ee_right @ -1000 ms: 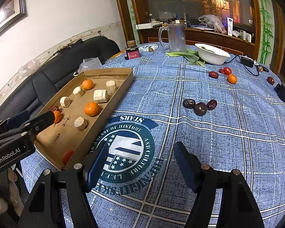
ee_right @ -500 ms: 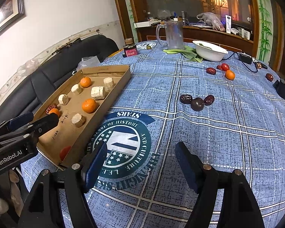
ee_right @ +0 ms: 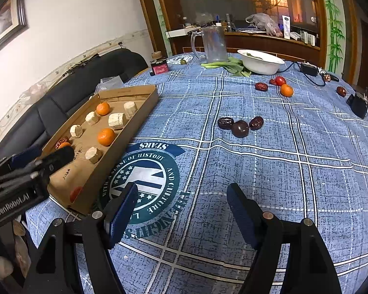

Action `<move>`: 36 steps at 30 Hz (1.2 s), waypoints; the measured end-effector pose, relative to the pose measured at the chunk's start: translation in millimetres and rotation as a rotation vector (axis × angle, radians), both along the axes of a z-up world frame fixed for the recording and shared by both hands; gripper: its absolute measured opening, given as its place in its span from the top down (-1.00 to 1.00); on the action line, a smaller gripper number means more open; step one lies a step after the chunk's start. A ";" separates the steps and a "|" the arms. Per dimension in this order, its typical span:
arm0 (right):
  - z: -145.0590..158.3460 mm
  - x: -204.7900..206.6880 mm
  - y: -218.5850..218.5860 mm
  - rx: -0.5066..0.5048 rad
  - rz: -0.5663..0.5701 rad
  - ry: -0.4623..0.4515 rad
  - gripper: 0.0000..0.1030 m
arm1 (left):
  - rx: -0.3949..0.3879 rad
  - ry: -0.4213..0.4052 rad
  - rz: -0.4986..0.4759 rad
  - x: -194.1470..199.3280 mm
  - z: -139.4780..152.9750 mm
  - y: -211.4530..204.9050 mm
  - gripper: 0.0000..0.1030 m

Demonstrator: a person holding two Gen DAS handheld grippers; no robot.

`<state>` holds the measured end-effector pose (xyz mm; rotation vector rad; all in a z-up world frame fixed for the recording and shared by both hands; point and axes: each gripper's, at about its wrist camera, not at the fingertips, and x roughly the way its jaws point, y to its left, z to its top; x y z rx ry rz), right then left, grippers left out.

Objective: Organize fruits

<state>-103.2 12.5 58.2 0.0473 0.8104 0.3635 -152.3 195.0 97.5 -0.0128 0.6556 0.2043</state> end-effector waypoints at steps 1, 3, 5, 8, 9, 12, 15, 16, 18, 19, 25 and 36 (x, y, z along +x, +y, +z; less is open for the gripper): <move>1.1 -0.3 2.2 -0.003 0.007 -0.003 -0.54 | 0.012 -0.031 0.021 -3.7 4.0 0.7 -0.67; 4.3 -1.9 8.3 -0.011 0.025 -0.013 -0.54 | 0.041 -0.101 0.074 -13.5 13.2 3.1 -0.82; 6.9 -2.3 12.5 -0.011 0.038 -0.017 -0.54 | 0.054 -0.162 0.118 -21.8 21.1 7.1 -0.96; 14.2 -0.6 20.6 -0.002 0.065 -0.018 -0.54 | 0.084 -0.252 0.212 -38.6 33.0 12.5 -1.00; 16.3 -0.3 23.2 -0.001 0.072 -0.020 -0.54 | 0.096 -0.277 0.239 -43.5 34.8 13.9 -1.00; 23.4 1.0 35.0 -0.004 0.097 -0.024 -0.55 | 0.129 -0.320 0.305 -51.8 35.8 17.5 -1.00; 26.7 1.2 47.7 -0.008 0.121 -0.027 -0.61 | 0.076 -0.257 0.274 -45.3 32.4 25.5 -1.00; 27.3 1.0 53.6 -0.021 0.129 -0.033 -0.62 | 0.053 -0.240 0.264 -44.1 30.5 26.7 -1.00; 27.1 1.1 62.2 -0.048 0.134 -0.043 -0.63 | -0.005 -0.196 0.246 -41.0 25.7 32.8 -1.00; 26.2 1.8 66.7 -0.060 0.138 -0.045 -0.63 | -0.031 -0.173 0.235 -38.6 22.5 36.2 -1.00; 19.4 7.4 76.8 -0.082 0.137 -0.025 -0.64 | -0.090 -0.110 0.214 -34.5 10.9 45.3 -1.00; 11.1 15.4 80.5 -0.097 0.113 0.002 -0.64 | -0.151 -0.036 0.182 -23.5 -3.9 50.7 -1.00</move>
